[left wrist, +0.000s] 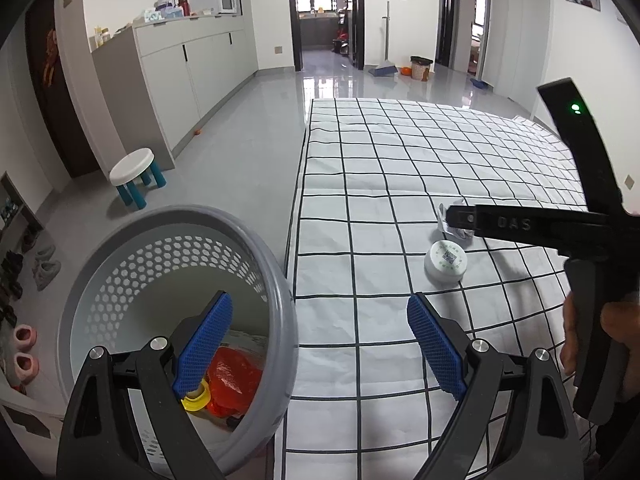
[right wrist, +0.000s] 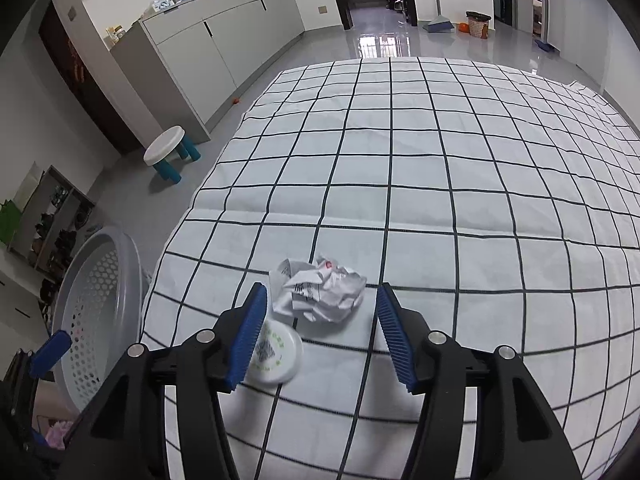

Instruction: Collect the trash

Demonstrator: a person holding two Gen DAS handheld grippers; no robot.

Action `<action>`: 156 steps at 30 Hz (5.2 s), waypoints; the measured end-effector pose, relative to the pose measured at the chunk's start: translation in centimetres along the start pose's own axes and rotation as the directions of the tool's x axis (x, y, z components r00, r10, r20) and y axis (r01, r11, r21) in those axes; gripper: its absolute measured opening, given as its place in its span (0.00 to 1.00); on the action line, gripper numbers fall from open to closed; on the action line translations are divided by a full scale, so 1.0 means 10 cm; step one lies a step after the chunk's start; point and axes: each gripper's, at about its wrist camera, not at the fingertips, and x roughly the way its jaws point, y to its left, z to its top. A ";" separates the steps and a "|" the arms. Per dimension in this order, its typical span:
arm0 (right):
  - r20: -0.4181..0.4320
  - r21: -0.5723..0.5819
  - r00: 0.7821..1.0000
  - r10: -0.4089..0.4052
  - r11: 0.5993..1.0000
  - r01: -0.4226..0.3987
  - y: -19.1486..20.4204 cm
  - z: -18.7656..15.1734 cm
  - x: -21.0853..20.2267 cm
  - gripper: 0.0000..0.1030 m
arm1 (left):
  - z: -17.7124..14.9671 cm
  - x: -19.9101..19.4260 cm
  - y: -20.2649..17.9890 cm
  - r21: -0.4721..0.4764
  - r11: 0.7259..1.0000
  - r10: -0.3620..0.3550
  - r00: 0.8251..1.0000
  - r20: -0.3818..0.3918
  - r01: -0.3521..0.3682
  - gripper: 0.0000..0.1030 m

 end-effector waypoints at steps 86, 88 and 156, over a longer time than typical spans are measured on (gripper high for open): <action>-0.002 -0.262 0.986 0.168 0.951 -0.163 2.01 -0.26 -0.32 0.35 | -0.07 -0.54 1.53 -0.185 0.950 0.254 0.967 -0.014 -0.252 0.38; -0.012 -0.279 0.985 0.172 0.945 -0.169 2.12 -0.28 -0.27 0.35 | -0.09 -0.53 1.59 -0.199 0.947 0.254 0.967 -0.023 -0.253 0.38; -0.018 -0.269 0.989 0.148 0.952 -0.148 2.21 -0.52 -0.18 0.58 | -0.35 -0.71 1.90 -0.289 0.910 0.308 0.951 -0.005 -0.296 0.93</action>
